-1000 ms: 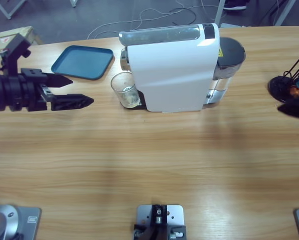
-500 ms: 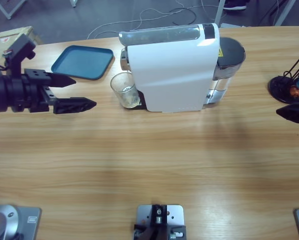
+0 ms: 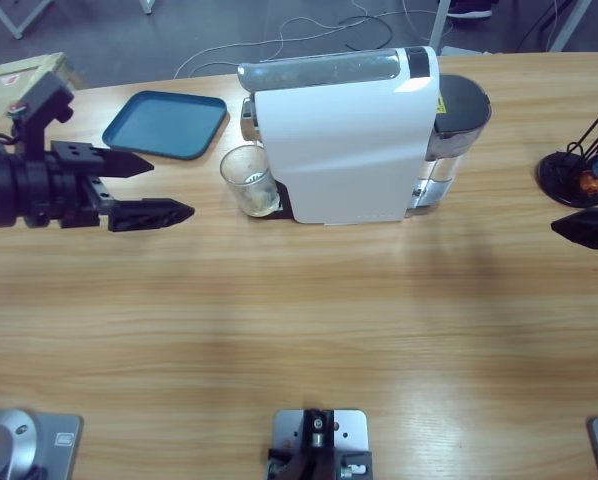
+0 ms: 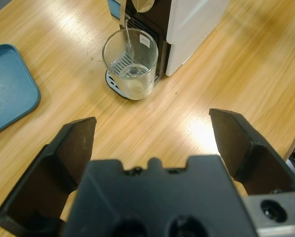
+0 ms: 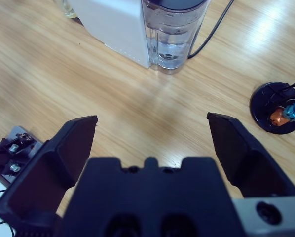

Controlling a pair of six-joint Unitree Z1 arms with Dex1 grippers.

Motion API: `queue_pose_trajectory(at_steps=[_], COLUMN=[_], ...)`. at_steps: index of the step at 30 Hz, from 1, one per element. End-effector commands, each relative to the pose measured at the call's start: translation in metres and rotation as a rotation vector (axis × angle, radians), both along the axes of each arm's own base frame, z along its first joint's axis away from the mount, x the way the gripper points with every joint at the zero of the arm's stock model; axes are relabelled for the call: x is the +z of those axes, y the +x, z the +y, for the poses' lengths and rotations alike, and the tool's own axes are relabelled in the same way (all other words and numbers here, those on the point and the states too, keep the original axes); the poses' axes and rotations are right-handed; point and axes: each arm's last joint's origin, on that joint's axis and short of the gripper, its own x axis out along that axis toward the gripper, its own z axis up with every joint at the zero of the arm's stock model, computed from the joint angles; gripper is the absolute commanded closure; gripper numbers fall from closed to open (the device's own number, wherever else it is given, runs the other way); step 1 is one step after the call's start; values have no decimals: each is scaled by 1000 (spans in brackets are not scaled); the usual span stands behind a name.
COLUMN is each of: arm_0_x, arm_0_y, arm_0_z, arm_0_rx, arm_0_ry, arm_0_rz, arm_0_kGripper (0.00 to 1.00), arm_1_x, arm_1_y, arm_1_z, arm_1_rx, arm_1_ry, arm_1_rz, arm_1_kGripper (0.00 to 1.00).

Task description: Pour coffee

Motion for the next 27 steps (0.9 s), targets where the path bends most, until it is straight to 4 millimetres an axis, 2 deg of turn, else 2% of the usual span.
queue_pose_trajectory(at_steps=[1, 27], arm_0_x=[-13, -12], arm_0_y=[-3, -5], arm_0_z=[-2, 0], arm_0_rx=[-13, -12], arm_0_ry=[43, 47], arm_0_rz=[39, 39], arm_0_kGripper=[9, 9], arm_1_x=[-5, -7], arm_1_y=[-5, -5], arm_1_z=[-2, -1], arm_1_rx=[21, 24], arm_1_ry=[-7, -12], arm_1_rz=[5, 13], arm_1_kGripper=[0, 0])
